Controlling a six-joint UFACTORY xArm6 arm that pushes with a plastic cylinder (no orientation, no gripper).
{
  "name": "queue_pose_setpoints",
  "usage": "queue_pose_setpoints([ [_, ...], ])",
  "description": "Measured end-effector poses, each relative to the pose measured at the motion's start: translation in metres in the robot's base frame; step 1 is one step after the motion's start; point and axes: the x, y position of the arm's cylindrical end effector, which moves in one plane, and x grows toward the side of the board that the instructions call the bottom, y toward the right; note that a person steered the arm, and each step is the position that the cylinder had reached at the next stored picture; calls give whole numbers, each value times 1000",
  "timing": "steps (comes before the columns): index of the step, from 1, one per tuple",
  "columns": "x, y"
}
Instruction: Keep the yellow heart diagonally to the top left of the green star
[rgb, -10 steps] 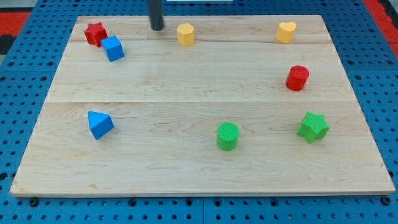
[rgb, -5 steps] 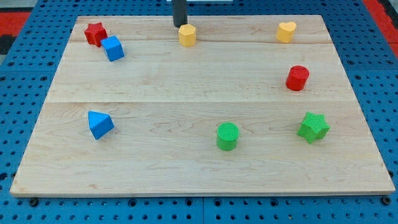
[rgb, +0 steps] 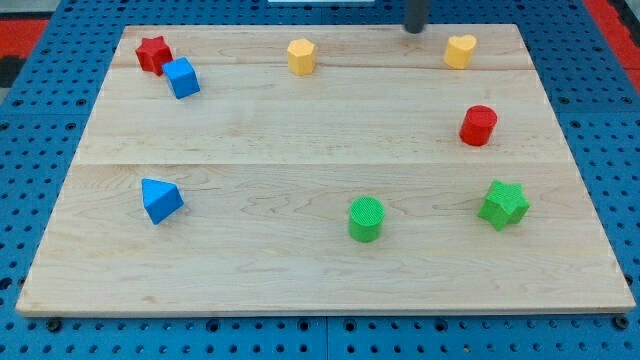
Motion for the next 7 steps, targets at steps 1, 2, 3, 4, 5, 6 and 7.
queue_pose_setpoints([
  [1,24,41],
  [2,63,-7],
  [3,72,-8],
  [4,61,34],
  [5,99,-15],
  [6,150,-118],
  [7,187,-133],
])
